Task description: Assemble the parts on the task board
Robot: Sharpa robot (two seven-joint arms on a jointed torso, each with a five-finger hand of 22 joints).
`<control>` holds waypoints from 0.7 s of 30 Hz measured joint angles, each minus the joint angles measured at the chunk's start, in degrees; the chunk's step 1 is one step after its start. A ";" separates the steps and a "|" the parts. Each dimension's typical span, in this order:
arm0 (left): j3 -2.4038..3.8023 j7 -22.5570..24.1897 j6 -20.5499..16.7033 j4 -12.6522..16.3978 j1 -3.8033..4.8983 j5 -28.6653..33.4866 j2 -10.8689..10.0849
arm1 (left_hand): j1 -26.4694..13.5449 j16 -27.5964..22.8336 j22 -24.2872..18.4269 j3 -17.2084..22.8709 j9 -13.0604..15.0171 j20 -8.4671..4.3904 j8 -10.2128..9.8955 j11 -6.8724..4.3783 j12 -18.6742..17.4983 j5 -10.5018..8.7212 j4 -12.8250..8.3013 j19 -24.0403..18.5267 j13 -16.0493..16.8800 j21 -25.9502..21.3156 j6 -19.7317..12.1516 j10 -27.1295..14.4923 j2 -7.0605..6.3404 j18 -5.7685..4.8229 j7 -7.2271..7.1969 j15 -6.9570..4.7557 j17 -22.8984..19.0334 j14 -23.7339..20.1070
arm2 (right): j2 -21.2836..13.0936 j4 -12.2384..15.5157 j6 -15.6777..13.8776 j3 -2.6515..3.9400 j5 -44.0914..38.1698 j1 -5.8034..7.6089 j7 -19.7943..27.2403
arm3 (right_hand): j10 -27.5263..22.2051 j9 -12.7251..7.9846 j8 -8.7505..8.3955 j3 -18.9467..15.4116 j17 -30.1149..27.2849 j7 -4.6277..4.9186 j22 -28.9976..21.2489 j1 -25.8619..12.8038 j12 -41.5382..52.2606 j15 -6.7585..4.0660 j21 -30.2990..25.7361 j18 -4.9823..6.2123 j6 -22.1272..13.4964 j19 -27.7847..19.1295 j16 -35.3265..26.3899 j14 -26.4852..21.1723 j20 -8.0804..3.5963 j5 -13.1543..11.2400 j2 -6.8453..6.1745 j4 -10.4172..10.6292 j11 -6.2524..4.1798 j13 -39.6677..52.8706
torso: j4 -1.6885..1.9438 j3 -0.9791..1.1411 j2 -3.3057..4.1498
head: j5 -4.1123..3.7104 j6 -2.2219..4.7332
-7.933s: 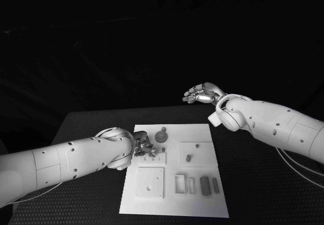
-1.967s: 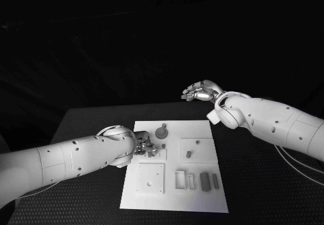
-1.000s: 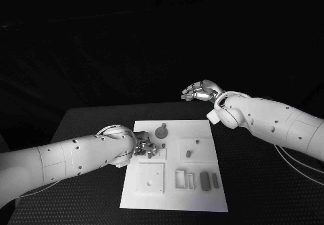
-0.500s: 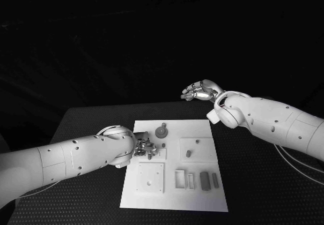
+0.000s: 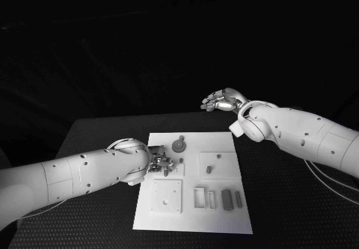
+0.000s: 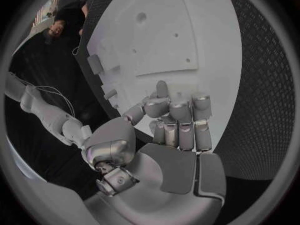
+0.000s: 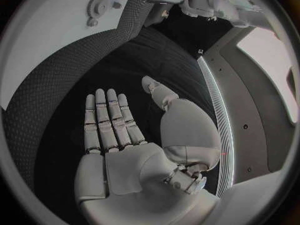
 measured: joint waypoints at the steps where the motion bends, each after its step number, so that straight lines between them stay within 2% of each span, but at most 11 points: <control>1: -0.05 -0.02 0.03 -0.05 -0.04 0.00 -0.01 | -0.34 0.00 0.00 -0.28 -0.02 0.00 0.02 -0.59 -0.02 -1.42 0.39 0.00 -0.05 0.00 2.31 -0.74 -1.32 0.00 -1.75 -0.10 -0.10 -0.11 | 0.00 0.00 0.00 0.00 0.00 0.00 0.00 | 0.00 0.00 0.00 0.00 0.00 0.00 0.00 0.00 0.00 0.00 0.00 0.00 0.00 0.00 0.00 0.00 0.00 0.00 0.00 0.00 0.00 0.00 | 0.00 0.00 0.00 | 0.00 0.00; 2: -0.10 -0.04 0.08 -0.10 -0.08 0.00 -0.04 | -0.59 0.00 0.00 -0.49 -0.03 0.00 0.02 -1.67 0.00 -1.89 0.61 0.00 -0.06 0.00 3.76 -2.51 -2.21 0.00 -2.58 -0.38 -0.14 -0.39 | 0.00 0.00 0.00 0.00 0.00 0.00 0.00 | 0.00 0.00 0.00 0.00 0.00 0.00 0.03 0.00 0.00 0.00 0.00 0.00 0.00 0.00 0.00 0.00 0.00 0.00 0.00 0.00 0.00 0.00 | 0.01 0.01 0.00 | -0.01 0.00; 4: -0.12 -0.09 0.15 -0.15 -0.13 0.00 -0.07 | -1.19 0.00 0.00 -0.92 -0.03 0.00 0.24 -2.42 0.00 -2.26 1.04 0.00 -0.07 0.00 4.03 -2.84 -3.89 -0.01 -2.76 -0.51 -0.15 -0.51 | -0.01 0.00 0.00 0.00 0.00 0.00 0.00 | 0.00 0.00 0.00 0.00 -0.06 0.00 0.06 0.00 0.00 0.00 0.00 0.00 0.00 0.00 0.00 0.00 0.00 0.00 0.00 0.00 0.00 0.00 | 0.01 0.00 0.00 | -0.04 -0.01; 11: -0.12 -0.26 0.23 -0.23 -0.15 -0.01 -0.11 | -1.93 0.23 -0.01 -1.48 0.04 0.00 0.52 -2.49 0.00 -2.26 2.88 0.00 -0.06 0.00 3.89 -2.91 -7.62 -0.01 -2.90 -0.51 -0.30 -0.51 | -0.03 0.00 0.00 -0.01 0.00 -0.02 0.00 | 0.00 0.00 0.00 0.00 -0.06 0.00 0.05 0.00 0.00 0.21 0.00 0.00 0.00 0.00 0.00 -0.21 0.00 0.00 0.00 0.00 0.00 0.00 | 0.01 -0.01 -0.01 | -0.09 -0.05; 21: -0.11 -0.35 0.15 -0.46 -0.16 -0.05 -0.50 | -2.04 0.45 -0.01 -1.58 0.18 0.00 0.80 -2.49 0.22 -2.26 5.01 0.00 -0.12 0.00 3.89 -2.91 -11.02 -0.01 -2.91 -0.51 -0.50 -0.51 | -0.11 0.00 0.00 -0.01 0.00 -0.10 0.00 | 0.00 -0.05 0.00 0.00 -0.11 0.00 0.11 0.00 0.00 0.20 0.00 0.00 0.00 0.00 0.00 -0.21 0.00 0.23 0.00 0.00 0.00 0.00 | -0.02 0.01 -0.01 | -0.12 -0.10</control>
